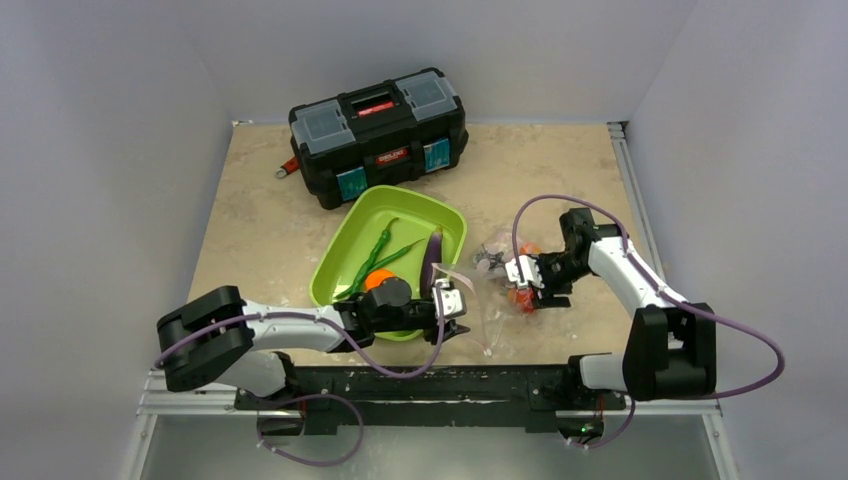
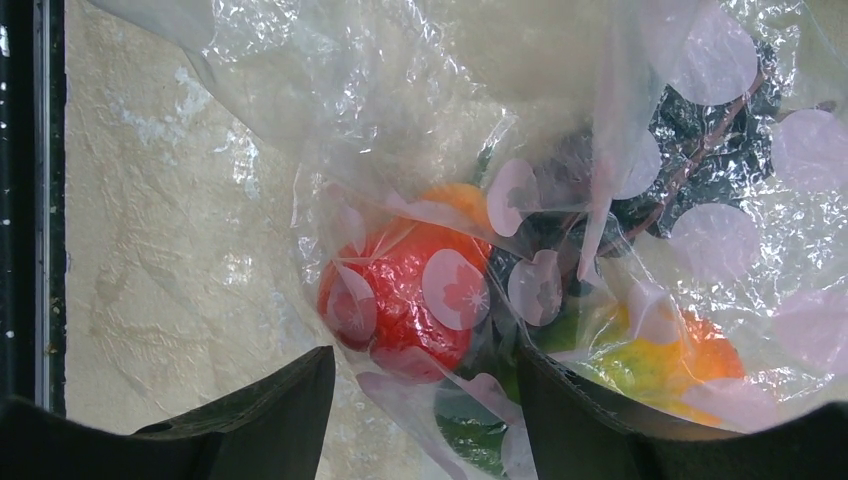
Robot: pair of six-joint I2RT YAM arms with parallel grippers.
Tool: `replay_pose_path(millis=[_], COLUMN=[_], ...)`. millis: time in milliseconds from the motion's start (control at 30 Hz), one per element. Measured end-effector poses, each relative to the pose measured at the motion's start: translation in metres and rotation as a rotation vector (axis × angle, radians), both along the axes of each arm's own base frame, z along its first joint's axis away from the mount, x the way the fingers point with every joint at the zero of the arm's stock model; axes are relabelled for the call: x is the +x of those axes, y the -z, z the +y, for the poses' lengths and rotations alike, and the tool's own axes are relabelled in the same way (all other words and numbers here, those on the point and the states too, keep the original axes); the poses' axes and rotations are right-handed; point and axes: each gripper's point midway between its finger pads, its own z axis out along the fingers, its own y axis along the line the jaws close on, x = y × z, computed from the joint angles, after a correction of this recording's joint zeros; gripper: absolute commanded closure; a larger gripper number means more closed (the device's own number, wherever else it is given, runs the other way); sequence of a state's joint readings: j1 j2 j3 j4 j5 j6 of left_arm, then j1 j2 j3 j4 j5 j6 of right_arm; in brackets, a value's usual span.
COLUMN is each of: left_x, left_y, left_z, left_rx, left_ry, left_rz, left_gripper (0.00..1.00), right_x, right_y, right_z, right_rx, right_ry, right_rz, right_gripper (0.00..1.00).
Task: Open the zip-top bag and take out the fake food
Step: Pick up the fake fruit from the zipper food storage bag.
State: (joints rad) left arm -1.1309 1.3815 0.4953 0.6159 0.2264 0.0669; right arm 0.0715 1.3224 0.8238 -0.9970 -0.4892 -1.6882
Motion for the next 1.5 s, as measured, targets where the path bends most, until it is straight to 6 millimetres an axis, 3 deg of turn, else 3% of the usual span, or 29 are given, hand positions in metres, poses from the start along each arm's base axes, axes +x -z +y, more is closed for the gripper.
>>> replay_pose_path(millis=[233,433,833,1100,1267,1500], left_x=[0.01,0.011,0.015,0.02,0.024,0.034], left_y=[0.0,0.018,0.032,0.032,0.028,0.023], left_z=[-0.011,-0.013,-0.019,-0.027,-0.033,-0.032], left_rx=[0.024,0.067,0.105,0.115,0.111,0.1], left_ry=[-0.008,-0.007,-0.008,-0.001,0.001,-0.059], left_rz=[-0.034,-0.039,-0.086,-0.119,-0.141,-0.15], left_gripper=[0.51,0.5,0.49,0.46,0.45,0.39], right_x=[0.003,0.003,0.006,0.006,0.004,0.004], right_y=[0.004,0.013,0.018,0.023,0.025,0.025], right_z=[-0.002,-0.005,-0.004,0.001,0.01,0.024], right_rx=[-0.009,-0.031,-0.03,-0.027,-0.03,0.021], right_ry=[0.0,-0.004,-0.017,-0.038,-0.072,-0.076], right_rz=[-0.015,-0.011,-0.018,-0.007,-0.003,0.037], right_gripper=[0.35,0.38,0.61,0.54,0.73,0.92])
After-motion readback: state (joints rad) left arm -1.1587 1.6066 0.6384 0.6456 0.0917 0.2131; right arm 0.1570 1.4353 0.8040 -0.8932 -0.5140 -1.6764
